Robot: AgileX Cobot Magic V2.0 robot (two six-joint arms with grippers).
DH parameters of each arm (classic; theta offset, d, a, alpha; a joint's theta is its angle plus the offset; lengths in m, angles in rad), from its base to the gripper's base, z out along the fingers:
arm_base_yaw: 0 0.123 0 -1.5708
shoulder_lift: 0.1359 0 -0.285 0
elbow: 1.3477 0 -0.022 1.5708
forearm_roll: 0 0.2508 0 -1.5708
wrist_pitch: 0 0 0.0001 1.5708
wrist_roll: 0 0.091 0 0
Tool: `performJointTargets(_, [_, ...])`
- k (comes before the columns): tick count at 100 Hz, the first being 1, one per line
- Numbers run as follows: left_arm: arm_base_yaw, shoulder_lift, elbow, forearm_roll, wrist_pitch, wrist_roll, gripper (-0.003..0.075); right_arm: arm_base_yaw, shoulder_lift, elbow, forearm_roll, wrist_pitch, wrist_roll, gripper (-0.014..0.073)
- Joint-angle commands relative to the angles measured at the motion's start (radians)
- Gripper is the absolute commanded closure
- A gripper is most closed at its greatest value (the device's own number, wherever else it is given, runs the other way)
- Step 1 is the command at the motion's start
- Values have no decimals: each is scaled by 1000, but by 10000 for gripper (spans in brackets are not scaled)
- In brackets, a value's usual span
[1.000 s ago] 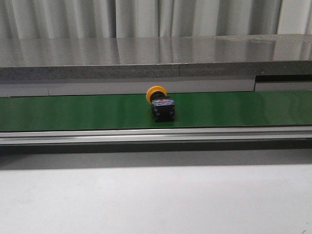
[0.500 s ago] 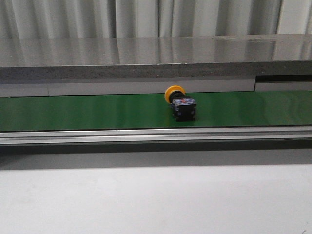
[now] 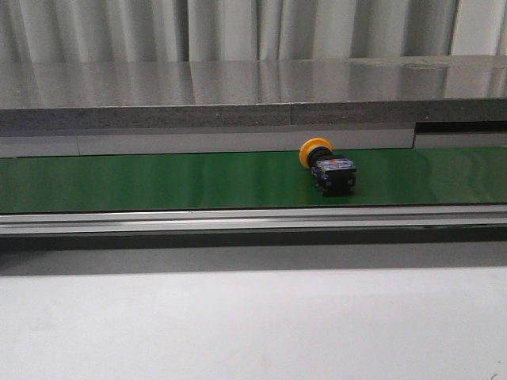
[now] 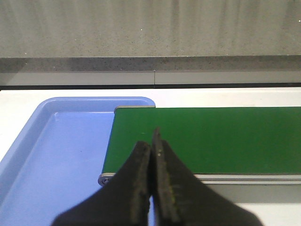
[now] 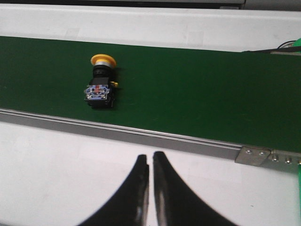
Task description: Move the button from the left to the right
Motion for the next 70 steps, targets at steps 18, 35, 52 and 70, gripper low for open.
performJointTargets(18, [-5, 6, -25, -12, -82, -1, 740, -3, 0, -37, 11, -46, 0, -75])
performJointTargets(35, [-5, 6, -25, -12, -82, -1, 740, -3, 4, -37, 30, -49, 0, -37])
performJointTargets(52, [-5, 6, -25, -12, -82, -1, 740, -3, 68, -49, 22, -55, 0, -37])
performJointTargets(70, [-5, 6, -25, -12, -82, -1, 740, -3, 213, -107, -18, -81, 0, -37])
